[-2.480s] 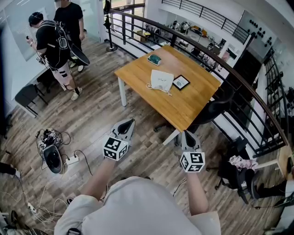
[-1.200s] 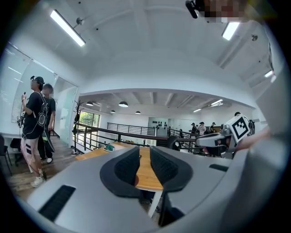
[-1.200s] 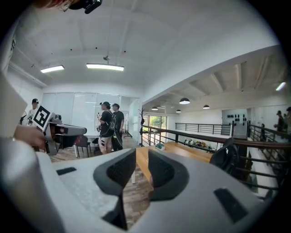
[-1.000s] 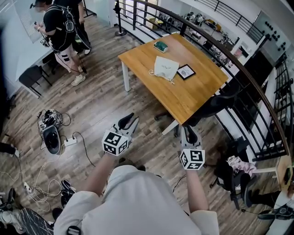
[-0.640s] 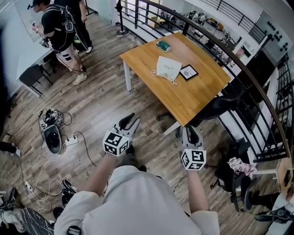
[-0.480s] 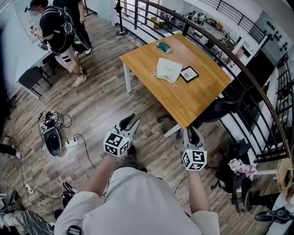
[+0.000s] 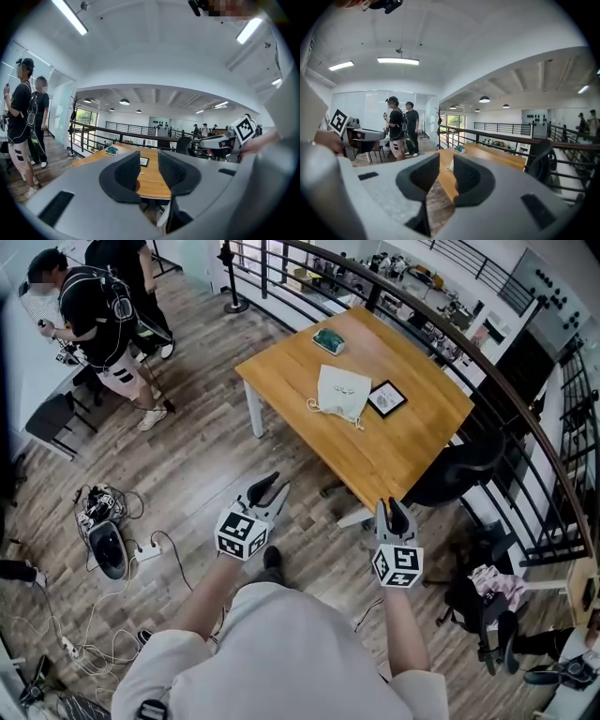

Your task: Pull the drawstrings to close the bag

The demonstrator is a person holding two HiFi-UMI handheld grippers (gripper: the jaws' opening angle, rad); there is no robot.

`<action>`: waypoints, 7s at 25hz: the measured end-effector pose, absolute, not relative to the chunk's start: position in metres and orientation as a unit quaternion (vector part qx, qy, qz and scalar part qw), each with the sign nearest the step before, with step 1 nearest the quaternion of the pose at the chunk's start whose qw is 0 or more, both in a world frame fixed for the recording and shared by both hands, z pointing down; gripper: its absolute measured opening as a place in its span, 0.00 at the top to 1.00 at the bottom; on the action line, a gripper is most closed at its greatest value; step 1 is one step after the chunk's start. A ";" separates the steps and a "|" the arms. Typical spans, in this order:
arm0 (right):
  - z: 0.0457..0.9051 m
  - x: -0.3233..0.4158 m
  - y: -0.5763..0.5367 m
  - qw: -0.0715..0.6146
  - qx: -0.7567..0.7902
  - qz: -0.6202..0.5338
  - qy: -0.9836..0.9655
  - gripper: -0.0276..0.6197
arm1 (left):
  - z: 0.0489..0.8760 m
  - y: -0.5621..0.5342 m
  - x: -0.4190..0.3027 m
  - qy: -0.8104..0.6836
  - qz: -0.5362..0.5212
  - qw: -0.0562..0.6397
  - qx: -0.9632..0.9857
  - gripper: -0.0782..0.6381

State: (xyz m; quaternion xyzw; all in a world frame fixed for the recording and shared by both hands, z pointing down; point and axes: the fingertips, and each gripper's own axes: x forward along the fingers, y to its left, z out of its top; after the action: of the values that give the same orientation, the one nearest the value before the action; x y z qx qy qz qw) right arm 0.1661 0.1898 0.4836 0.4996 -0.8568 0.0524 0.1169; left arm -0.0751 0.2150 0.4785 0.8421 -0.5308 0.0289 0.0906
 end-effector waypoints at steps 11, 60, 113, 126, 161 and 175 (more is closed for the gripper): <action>0.494 0.123 0.124 0.131 0.531 0.066 -0.834 0.84 | 0.484 0.131 -0.119 -0.497 0.036 0.097 0.861 0.73; 0.578 0.140 -0.164 0.174 0.474 0.123 -0.854 0.84 | 0.569 -0.122 -0.085 -0.510 0.094 0.167 0.839 0.72; 0.805 0.112 -0.239 0.356 0.440 0.283 -0.774 0.84 | 0.837 -0.250 -0.065 -0.299 0.359 0.243 0.850 0.70; 0.866 0.110 -0.252 0.389 0.457 0.305 -0.739 0.84 | 0.894 -0.256 -0.058 -0.231 0.450 0.219 0.834 0.70; 0.848 0.105 -0.277 0.362 0.500 0.272 -0.739 0.89 | 0.854 -0.284 -0.076 -0.354 0.468 0.094 0.804 0.90; 0.734 0.109 -0.284 0.277 0.518 0.208 -0.782 0.92 | 0.739 -0.312 -0.108 -0.489 0.383 0.040 0.782 0.90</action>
State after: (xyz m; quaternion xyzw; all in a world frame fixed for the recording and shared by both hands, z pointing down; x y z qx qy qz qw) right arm 0.1087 -0.2835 0.7341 0.5179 -0.7822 0.2077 0.2771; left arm -0.1080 -0.3121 0.7392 0.7825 -0.4891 0.3833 0.0402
